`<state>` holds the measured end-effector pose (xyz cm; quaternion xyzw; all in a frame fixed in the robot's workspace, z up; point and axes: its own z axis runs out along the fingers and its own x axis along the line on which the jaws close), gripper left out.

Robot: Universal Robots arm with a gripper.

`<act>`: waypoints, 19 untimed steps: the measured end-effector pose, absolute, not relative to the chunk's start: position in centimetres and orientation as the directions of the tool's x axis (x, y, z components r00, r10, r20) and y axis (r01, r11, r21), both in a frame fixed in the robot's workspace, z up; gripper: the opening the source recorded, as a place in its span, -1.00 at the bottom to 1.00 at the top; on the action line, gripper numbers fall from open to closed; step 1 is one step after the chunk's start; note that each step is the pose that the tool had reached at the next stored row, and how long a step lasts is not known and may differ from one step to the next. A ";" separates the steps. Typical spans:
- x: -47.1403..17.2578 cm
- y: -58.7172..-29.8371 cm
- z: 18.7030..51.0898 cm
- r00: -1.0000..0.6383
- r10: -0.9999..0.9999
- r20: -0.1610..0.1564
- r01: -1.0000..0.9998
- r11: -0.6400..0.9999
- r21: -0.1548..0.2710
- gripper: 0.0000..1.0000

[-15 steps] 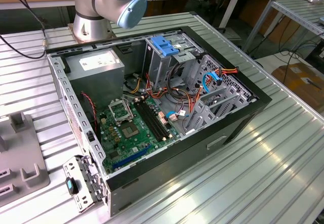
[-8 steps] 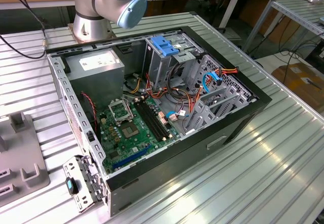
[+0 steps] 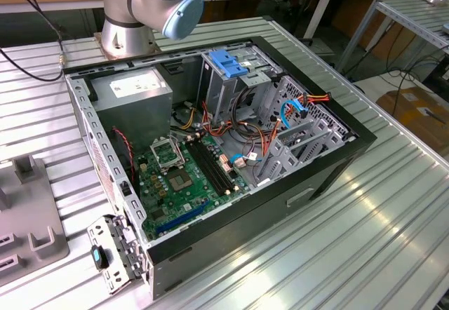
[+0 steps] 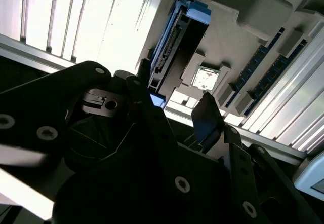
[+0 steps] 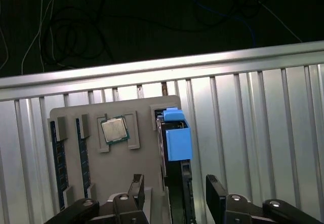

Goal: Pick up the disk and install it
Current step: 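Pick up the disk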

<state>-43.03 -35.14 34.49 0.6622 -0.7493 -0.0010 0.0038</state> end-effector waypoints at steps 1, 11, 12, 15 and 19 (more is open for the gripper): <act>-43.0 -35.1 34.5 -0.123 -0.992 0.004 -0.992 0.123 0.007 0.20; -43.0 -35.1 34.1 -0.123 -0.992 0.004 -0.992 0.123 0.007 0.20; -43.0 -35.1 34.0 -0.123 -0.992 0.004 -0.992 0.123 0.007 0.20; -43.0 -35.1 33.2 -0.123 -0.992 0.004 -0.992 0.123 0.007 0.20; -43.1 -35.1 32.4 -0.120 -0.993 0.004 -0.993 0.120 0.007 0.20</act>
